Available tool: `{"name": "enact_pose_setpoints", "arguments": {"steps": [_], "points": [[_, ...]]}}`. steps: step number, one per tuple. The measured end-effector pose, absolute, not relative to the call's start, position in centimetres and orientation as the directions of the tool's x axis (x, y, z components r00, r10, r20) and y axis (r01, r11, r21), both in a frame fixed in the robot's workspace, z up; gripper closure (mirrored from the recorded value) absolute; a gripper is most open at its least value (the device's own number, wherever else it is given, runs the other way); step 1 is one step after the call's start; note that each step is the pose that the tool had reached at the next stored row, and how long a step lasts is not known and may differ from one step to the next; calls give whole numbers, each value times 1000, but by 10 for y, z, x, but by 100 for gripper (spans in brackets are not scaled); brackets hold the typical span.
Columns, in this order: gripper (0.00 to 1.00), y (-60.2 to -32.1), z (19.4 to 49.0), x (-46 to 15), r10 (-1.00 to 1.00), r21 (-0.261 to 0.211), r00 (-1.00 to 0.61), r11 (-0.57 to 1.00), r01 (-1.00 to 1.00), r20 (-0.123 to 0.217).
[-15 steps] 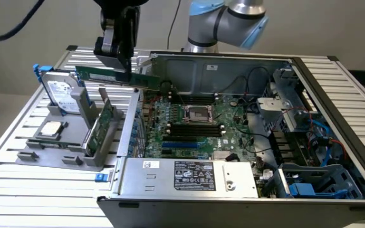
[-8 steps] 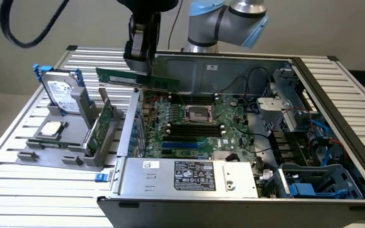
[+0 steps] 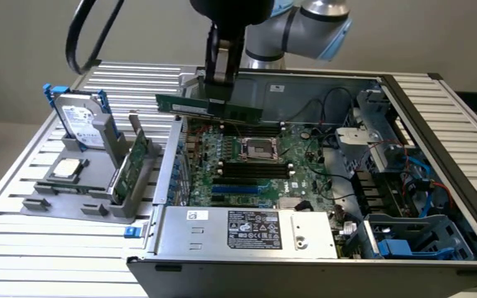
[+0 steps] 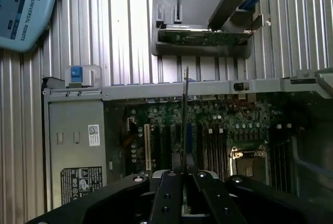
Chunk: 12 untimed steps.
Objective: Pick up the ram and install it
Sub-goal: 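Pick up the ram and move it above insertion slot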
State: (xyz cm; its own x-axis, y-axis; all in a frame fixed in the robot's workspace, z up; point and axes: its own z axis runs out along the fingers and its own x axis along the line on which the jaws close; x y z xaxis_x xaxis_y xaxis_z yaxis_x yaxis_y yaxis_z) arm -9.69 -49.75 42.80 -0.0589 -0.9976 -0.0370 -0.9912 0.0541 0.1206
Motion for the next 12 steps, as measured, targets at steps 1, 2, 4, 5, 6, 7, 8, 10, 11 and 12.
{"name": "enact_pose_setpoints", "arguments": {"steps": [1,2,4,5,6,7,8,10,11,12], "points": [[86,-497,426,-94,-998,121,-57,52,-991,-36],[86,-497,424,-91,-998,120,-55,50,-991,-35],[86,-495,421,-86,-998,120,-53,48,-992,-33],[86,-494,419,-82,-998,120,-52,48,-992,-33],[86,-493,417,-79,-998,120,-52,47,-992,-33],[86,-493,415,-76,-998,120,-51,47,-992,-33],[86,-492,413,-72,-998,120,-51,46,-992,-32],[86,-489,410,-66,-998,120,-49,45,-992,-32],[86,-488,408,-63,-998,120,-49,45,-992,-32],[86,-487,406,-60,-998,120,-48,44,-992,-32]]}}
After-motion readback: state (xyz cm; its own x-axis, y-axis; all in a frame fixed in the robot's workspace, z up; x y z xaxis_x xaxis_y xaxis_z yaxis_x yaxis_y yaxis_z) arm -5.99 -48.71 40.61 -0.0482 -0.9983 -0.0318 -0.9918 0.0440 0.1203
